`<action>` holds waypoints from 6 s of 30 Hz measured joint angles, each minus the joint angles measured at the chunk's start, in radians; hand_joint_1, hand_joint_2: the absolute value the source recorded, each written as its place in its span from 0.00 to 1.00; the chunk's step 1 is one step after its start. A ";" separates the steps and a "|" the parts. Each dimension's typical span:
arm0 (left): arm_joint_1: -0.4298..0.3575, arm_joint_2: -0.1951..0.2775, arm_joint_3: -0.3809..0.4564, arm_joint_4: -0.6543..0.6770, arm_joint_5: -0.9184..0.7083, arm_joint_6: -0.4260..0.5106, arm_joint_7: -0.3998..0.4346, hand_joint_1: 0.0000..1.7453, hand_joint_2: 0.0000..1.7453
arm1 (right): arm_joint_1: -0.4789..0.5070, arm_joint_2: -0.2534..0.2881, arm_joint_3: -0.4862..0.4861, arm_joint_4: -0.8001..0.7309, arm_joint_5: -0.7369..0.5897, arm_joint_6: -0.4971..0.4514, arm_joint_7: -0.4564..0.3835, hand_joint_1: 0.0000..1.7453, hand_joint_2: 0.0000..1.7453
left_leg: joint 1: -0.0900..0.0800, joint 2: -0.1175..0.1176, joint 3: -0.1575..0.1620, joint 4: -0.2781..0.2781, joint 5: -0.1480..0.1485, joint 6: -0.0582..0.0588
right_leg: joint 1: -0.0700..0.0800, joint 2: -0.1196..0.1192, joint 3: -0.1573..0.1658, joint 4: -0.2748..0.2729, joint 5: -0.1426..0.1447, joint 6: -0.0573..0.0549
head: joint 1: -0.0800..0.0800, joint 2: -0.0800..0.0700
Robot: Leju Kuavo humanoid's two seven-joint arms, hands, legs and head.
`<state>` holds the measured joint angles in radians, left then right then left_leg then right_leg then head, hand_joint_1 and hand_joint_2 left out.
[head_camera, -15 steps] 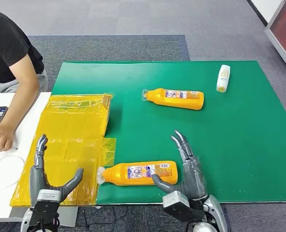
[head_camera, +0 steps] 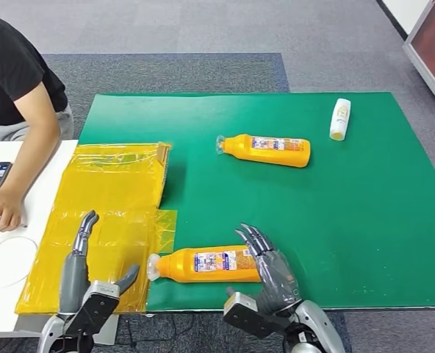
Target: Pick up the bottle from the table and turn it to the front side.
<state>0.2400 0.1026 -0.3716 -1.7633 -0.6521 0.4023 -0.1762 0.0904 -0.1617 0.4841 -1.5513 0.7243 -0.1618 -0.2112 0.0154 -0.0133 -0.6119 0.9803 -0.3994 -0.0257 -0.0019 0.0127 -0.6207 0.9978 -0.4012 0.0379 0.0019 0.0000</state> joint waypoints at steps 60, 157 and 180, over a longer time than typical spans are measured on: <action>-0.053 0.000 -0.065 0.076 0.025 -0.007 -0.059 0.00 1.00 | -0.127 -0.026 0.069 0.146 0.014 0.140 0.093 0.00 1.00 | 0.000 0.000 0.000 0.000 0.000 0.000 | 0.000 0.000 0.000 0.000 0.000 0.000 | 0.000 0.000; -0.089 -0.039 -0.020 -0.007 0.976 -0.410 -0.174 0.00 1.00 | -0.122 0.071 -0.081 0.175 -0.276 0.013 -0.001 1.00 1.00 | 0.000 0.000 0.005 0.000 -0.002 0.001 | 0.000 0.000 0.006 -0.001 -0.002 0.002 | 0.000 0.000; -0.212 -0.040 -0.108 -0.004 0.954 -0.448 -0.090 0.00 1.00 | -0.158 0.072 0.006 0.105 -0.179 -0.091 -0.047 1.00 1.00 | 0.000 0.000 0.005 0.000 -0.002 0.001 | 0.000 0.000 0.005 -0.001 -0.002 0.002 | 0.000 0.000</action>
<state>0.0284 0.0623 -0.4795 -1.7669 0.3022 -0.0459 -0.2664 -0.0674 -0.0900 0.4897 -1.4462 0.5458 -0.2526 -0.2578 0.0151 -0.0134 -0.6072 0.9803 -0.4013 -0.0250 -0.0021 0.0131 -0.6153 0.9971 -0.4027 0.0400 0.0018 0.0000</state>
